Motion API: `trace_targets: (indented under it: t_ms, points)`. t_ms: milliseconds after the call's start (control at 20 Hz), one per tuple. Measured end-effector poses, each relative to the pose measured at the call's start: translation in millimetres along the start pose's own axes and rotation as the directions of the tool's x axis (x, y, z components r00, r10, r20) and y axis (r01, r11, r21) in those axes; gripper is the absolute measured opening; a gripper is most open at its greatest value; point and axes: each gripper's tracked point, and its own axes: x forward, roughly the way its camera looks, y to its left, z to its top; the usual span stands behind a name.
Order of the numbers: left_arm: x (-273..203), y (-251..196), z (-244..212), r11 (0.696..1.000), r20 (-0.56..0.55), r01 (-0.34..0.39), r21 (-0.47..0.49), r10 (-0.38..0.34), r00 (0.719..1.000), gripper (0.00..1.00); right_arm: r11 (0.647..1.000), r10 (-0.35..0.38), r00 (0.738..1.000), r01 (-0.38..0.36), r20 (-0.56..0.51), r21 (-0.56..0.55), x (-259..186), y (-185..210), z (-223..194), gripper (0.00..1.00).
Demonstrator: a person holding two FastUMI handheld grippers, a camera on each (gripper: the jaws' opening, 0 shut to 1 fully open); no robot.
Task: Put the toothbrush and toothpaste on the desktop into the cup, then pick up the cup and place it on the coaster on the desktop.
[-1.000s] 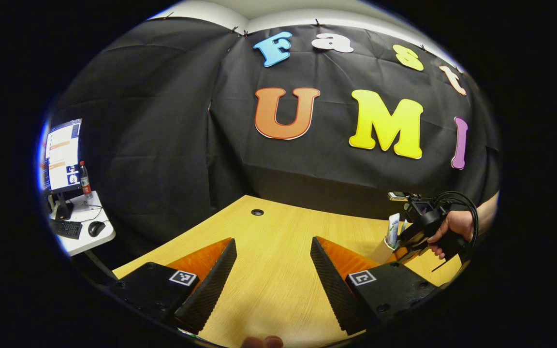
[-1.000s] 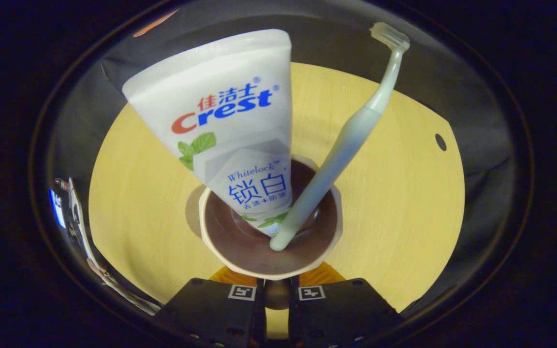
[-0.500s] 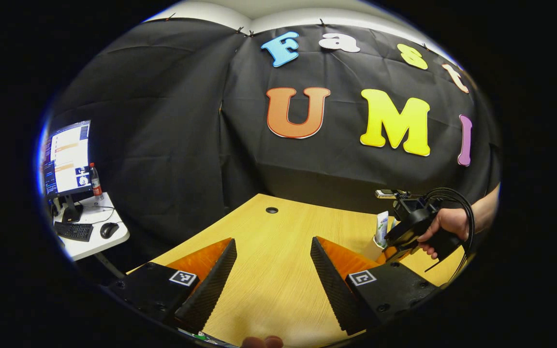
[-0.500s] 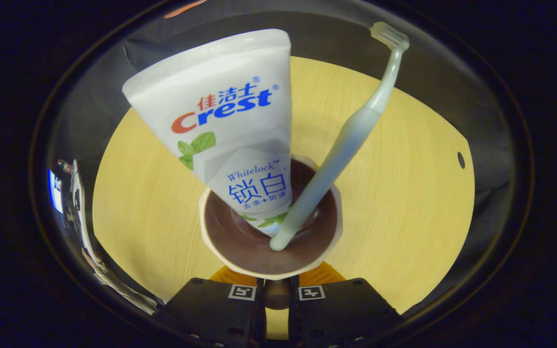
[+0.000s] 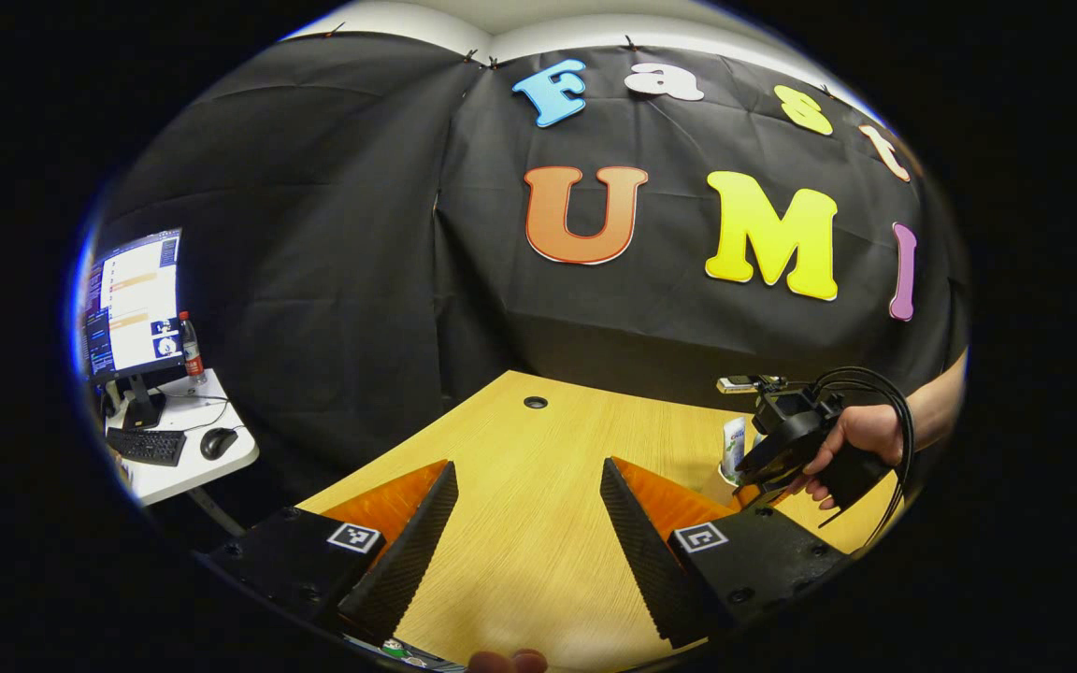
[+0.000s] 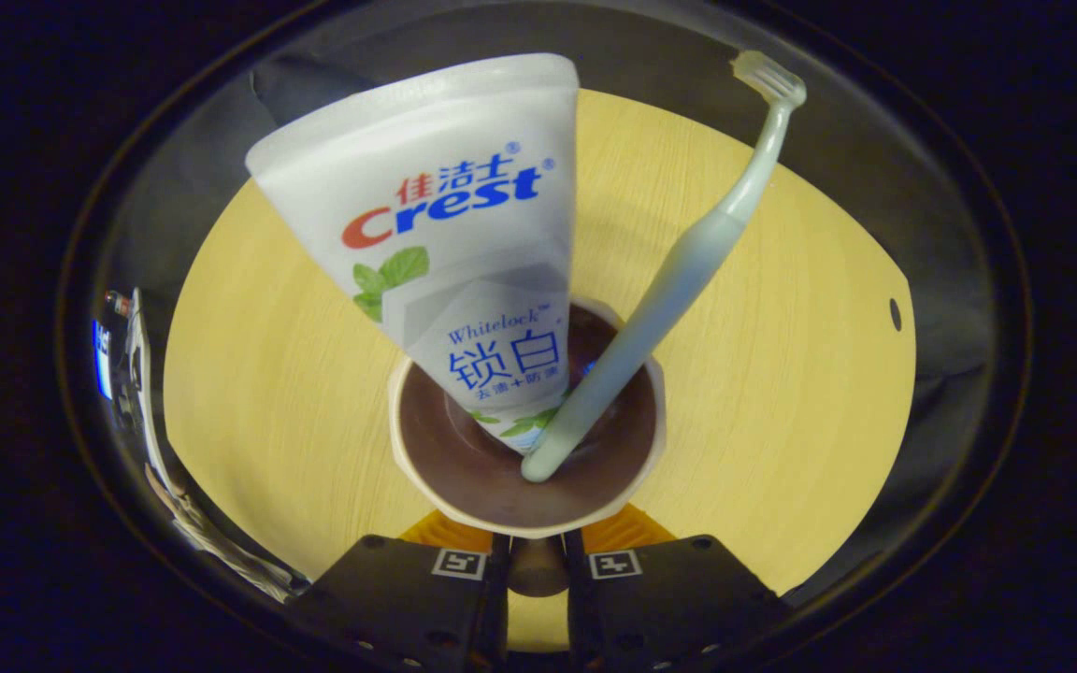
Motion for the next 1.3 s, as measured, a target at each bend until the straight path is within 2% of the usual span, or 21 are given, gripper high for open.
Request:
trace_targets:
  t_ms: [100, 150, 250, 300, 450, 600, 750, 850, 950, 1000, 1100, 1300]
  points:
    - [-0.5, -2.7, 1.1, 1.000, -0.003, 0.009, 0.004, -0.009, 1.000, 0.98, 1.000, 0.018, 1.000, -0.019, 0.010, 0.009, -4.8, 2.8, 1.2, 0.30]
    - [-0.2, -5.3, 2.2, 1.000, -0.001, 0.016, 0.007, -0.016, 1.000, 0.98, 1.000, 0.021, 1.000, -0.021, 0.015, 0.010, -7.0, 2.6, -1.3, 0.55]
    - [0.9, -14.0, 7.5, 0.999, 0.001, 0.036, 0.017, -0.036, 0.999, 0.98, 0.999, 0.027, 0.999, -0.028, 0.036, 0.018, -16.2, 3.2, -6.3, 0.88]
    - [2.3, -19.6, 10.8, 0.998, 0.005, 0.051, 0.021, -0.051, 0.999, 0.98, 0.999, 0.033, 0.998, -0.034, 0.057, 0.020, -26.0, 4.3, -9.2, 0.96]
    - [7.8, -47.1, 26.3, 0.994, 0.020, 0.112, 0.018, -0.112, 0.993, 0.98, 0.998, 0.056, 0.987, -0.060, 0.151, 0.024, -64.1, -1.8, -22.6, 0.98]
    - [12.1, -80.0, 50.5, 0.982, 0.068, 0.186, 0.031, -0.188, 0.980, 0.98, 0.996, 0.055, 0.964, -0.072, 0.259, 0.057, -113.1, -19.5, -47.4, 0.98]
    - [11.2, -121.0, 67.8, 0.960, 0.093, 0.277, 0.051, -0.281, 0.955, 0.98, 0.991, -0.013, 0.913, -0.041, 0.409, 0.124, -166.1, -58.7, -66.6, 0.98]
    - [7.9, -143.5, 79.7, 0.946, 0.109, 0.316, 0.067, -0.322, 0.941, 0.98, 0.983, -0.072, 0.862, -0.024, 0.502, 0.183, -197.1, -87.8, -75.8, 0.98]
    - [3.4, -165.9, 91.9, 0.934, 0.120, 0.351, 0.071, -0.357, 0.926, 0.97, 0.969, -0.146, 0.791, -0.006, 0.594, 0.246, -228.5, -119.0, -79.4, 0.98]
    - [0.2, -172.0, 98.6, 0.930, 0.133, 0.359, 0.076, -0.367, 0.921, 1.00, 0.961, -0.187, 0.744, 0.004, 0.642, 0.276, -245.1, -134.7, -79.5, 0.98]
    - [-3.9, -188.2, 118.5, 0.923, 0.161, 0.374, 0.092, -0.384, 0.909, 0.98, 0.944, -0.263, 0.635, 0.016, 0.726, 0.328, -281.5, -160.7, -77.7, 0.98]
    - [-13.8, -212.4, 154.5, 0.916, 0.205, 0.384, 0.116, -0.401, 0.893, 1.00, 0.918, -0.363, 0.415, 0.008, 0.834, 0.396, -346.5, -191.6, -75.1, 0.98]
